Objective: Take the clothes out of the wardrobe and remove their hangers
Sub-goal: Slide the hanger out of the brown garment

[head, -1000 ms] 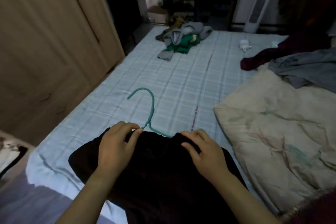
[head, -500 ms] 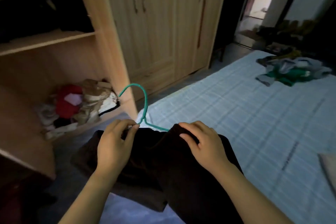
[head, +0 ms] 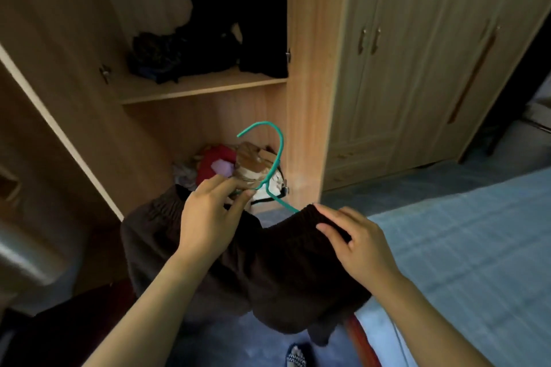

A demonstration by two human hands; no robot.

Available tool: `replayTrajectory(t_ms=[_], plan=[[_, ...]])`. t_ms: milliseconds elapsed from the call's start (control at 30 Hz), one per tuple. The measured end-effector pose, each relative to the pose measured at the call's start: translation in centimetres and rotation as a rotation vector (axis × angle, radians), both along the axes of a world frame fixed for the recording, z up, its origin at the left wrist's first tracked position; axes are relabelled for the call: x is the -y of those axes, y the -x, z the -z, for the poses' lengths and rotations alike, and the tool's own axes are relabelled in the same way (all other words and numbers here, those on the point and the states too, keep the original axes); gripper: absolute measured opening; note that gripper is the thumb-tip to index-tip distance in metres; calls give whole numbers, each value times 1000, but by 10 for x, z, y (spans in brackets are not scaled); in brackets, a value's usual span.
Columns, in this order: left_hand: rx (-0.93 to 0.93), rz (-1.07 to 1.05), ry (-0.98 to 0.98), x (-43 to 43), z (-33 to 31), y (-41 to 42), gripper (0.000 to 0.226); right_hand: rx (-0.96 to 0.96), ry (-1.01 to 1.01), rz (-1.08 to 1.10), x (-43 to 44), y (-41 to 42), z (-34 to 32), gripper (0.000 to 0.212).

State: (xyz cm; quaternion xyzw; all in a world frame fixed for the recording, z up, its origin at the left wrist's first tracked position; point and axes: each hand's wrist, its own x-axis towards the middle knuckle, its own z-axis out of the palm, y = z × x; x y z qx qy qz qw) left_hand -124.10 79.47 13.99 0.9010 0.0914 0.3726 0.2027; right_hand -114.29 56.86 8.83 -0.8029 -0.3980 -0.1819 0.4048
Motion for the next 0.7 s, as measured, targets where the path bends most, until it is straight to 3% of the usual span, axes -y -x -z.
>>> replayTrajectory(t_ms=[333, 533, 700], plan=[[70, -104, -24, -163, -70, -197, 28, 189, -138, -103, -173, -222, -74, 34], [203, -195, -99, -258, -145, -285, 16, 397, -161, -82, -283, -325, -154, 34], [295, -216, -168, -334, -219, -344, 18, 414, -194, -79, -363, -393, -233, 33]])
